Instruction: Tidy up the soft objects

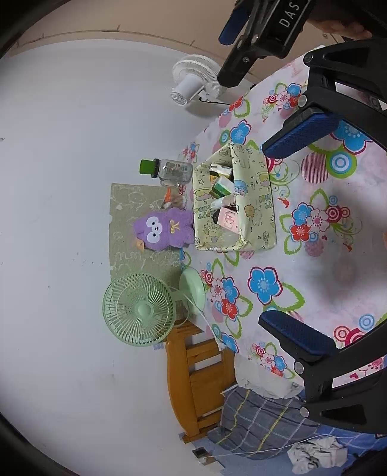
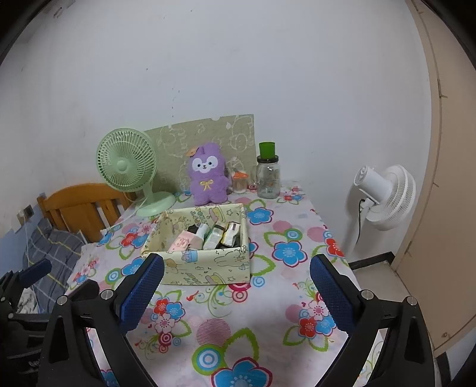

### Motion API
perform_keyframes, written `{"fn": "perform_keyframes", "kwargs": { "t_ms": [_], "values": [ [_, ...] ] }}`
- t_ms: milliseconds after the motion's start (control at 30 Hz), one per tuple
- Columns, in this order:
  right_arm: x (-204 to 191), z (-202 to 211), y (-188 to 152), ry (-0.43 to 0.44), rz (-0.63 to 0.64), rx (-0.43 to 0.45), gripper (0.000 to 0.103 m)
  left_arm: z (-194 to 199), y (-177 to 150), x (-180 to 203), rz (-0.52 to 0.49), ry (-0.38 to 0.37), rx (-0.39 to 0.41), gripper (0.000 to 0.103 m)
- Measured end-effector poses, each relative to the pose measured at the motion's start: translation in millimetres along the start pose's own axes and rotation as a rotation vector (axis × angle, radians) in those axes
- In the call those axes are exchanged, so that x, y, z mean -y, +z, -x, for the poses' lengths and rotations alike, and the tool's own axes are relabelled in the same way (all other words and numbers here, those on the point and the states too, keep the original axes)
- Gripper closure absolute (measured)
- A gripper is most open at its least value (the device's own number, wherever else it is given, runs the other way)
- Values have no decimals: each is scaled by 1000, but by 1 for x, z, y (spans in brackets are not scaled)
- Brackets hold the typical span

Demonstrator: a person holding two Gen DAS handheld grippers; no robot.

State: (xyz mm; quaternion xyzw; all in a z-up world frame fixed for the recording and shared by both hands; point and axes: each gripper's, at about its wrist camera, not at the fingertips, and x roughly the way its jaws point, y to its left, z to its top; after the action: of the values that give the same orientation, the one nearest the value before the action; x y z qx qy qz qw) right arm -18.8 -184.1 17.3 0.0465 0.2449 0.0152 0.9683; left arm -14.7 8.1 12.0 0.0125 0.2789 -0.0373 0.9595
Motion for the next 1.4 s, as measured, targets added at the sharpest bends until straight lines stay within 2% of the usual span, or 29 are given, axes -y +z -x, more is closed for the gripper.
{"fn": "perform_keyframes", "kwargs": {
  "t_ms": [867, 1033, 1400],
  "values": [
    [-1, 21, -3, 39, 11, 54, 2, 13, 5, 0, 18, -26, 42, 0],
    [-1, 22, -4, 25, 18, 64, 1, 15, 6, -1, 33, -49, 52, 0],
    [-1, 27, -6, 12, 11, 87, 1, 14, 6, 0, 33, -44, 56, 0]
  ]
}}
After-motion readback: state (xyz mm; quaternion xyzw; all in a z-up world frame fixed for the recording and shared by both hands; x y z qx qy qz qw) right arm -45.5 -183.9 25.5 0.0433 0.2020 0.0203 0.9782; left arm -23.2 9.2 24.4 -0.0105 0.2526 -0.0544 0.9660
